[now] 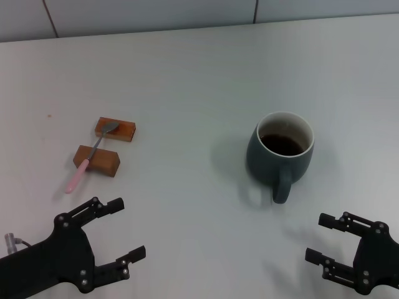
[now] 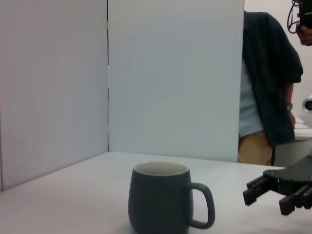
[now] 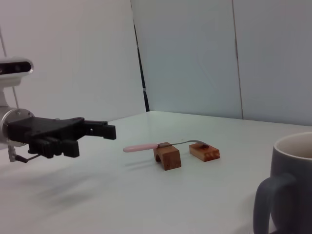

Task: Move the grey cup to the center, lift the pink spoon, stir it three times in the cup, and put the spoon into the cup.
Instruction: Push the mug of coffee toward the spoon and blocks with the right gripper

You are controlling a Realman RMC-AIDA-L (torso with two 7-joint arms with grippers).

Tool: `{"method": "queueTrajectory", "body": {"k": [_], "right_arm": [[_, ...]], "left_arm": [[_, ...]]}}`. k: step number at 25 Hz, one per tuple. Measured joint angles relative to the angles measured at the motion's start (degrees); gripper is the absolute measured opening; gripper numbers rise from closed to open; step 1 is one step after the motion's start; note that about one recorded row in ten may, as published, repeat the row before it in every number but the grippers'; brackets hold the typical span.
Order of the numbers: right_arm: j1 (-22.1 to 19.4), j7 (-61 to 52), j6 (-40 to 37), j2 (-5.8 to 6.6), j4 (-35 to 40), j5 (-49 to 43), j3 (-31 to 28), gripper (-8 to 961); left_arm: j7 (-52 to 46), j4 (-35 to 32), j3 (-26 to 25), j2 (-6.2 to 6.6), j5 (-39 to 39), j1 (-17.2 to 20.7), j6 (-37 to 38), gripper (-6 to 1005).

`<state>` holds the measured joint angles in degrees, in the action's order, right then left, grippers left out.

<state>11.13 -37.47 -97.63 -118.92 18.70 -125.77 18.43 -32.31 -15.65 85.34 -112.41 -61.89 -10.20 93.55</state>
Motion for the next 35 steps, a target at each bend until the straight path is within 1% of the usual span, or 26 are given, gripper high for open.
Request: {"method": "queueTrajectory", "body": {"k": [6, 25, 29, 30, 31, 32, 35], "right_arm": [[0.0, 0.0, 0.0, 0.0, 0.0, 0.0, 0.0, 693], [-0.5, 0.6, -0.4, 0.0, -0.2, -0.2, -0.3, 684], [-0.8, 0.8, -0.4, 0.0, -0.2, 0.3, -0.6, 583], [-1.1, 2.0, -0.8, 0.0, -0.3, 0.5, -1.9, 558], [-1.1, 2.0, -0.8, 0.0, -0.3, 0.5, -1.9, 532], [-1.3, 3.0, -1.1, 0.0, -0.5, 0.5, -3.0, 507], [-2.2, 7.3, -3.8, -0.01, -1.5, 0.6, -8.6, 364]], "left_arm": [[0.3, 0.0, -0.2, -0.08, 0.0, 0.0, 0.7, 846], [1.5, 0.0, -0.6, -0.36, 0.1, 0.1, -0.2, 846], [1.5, 0.0, -1.8, -0.35, 0.1, 0.4, 0.0, 846], [1.5, 0.0, -2.0, -0.34, 0.1, 0.4, 0.1, 846], [1.5, 0.0, -2.0, -0.34, 0.1, 0.4, 0.1, 846], [1.3, 0.0, -2.0, -0.29, 0.1, 0.5, 0.2, 846], [1.2, 0.0, -2.0, -0.28, 0.1, 0.5, 0.3, 846]]}}
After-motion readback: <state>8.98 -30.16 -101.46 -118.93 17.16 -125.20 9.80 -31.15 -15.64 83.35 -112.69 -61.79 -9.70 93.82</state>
